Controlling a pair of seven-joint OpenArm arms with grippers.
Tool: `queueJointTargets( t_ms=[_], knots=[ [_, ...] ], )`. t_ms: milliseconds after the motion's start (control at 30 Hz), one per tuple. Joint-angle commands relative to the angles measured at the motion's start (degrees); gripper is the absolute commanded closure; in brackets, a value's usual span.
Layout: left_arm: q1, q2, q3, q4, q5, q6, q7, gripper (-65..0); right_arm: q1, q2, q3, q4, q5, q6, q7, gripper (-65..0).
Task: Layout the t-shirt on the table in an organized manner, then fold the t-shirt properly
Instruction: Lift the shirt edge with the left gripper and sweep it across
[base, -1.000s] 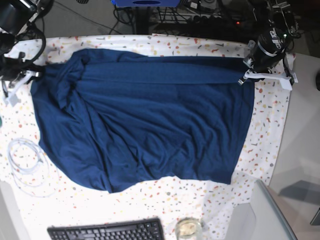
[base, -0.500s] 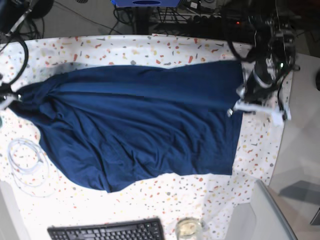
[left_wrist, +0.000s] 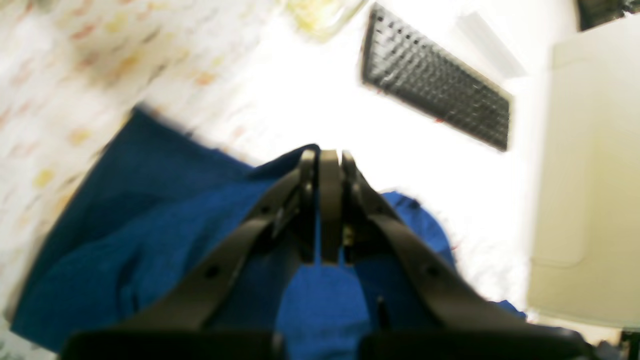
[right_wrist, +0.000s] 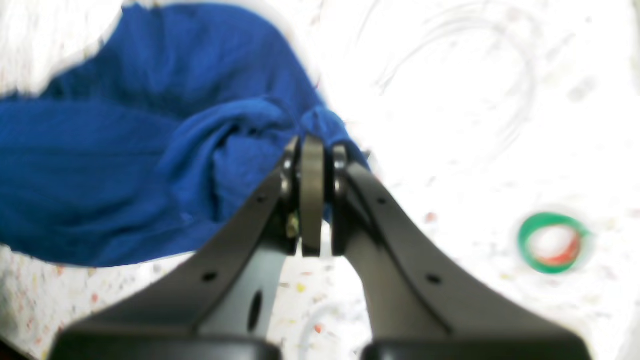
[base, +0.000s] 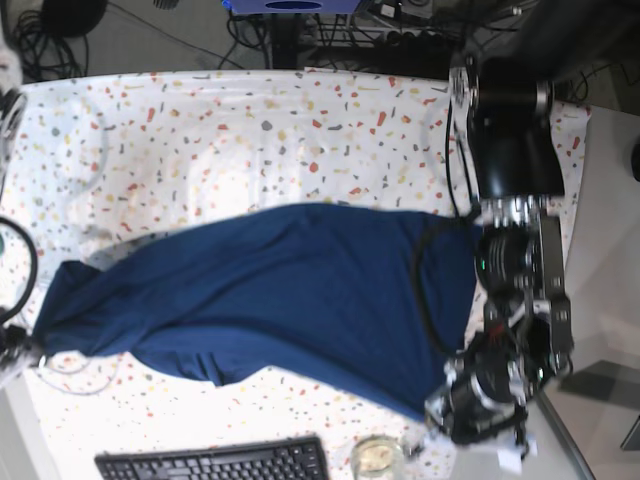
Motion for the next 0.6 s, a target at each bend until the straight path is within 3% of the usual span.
queueJointTargets(
  t_ms=[0,333,467,567],
  knots=[
    [-4.31,-0.32,-0.13,-0.27,0.04,-0.28,-1.42,0.0,4.46,2.32,-0.58,-1.1,0.82,0.11,2.67,-0.6],
    [-26.47,0.56,-0.66,-8.88,-0.4,-0.28,-3.01,0.0,27.41,10.59,-7.79,-9.28,0.82,0.2,8.3,-0.6],
    [-30.07,0.92,-0.74,-8.27,-0.57,-0.28,-2.92,0.0,33.3,13.05,-8.85,-9.01,0.99,0.47,7.95,-0.6],
    [-29.72,0.56,-0.74,-5.28,-3.39,-0.19,-2.83,0.0,33.21,14.9,-8.5,-6.73,1.34,0.55,6.19,-0.6]
  ],
)
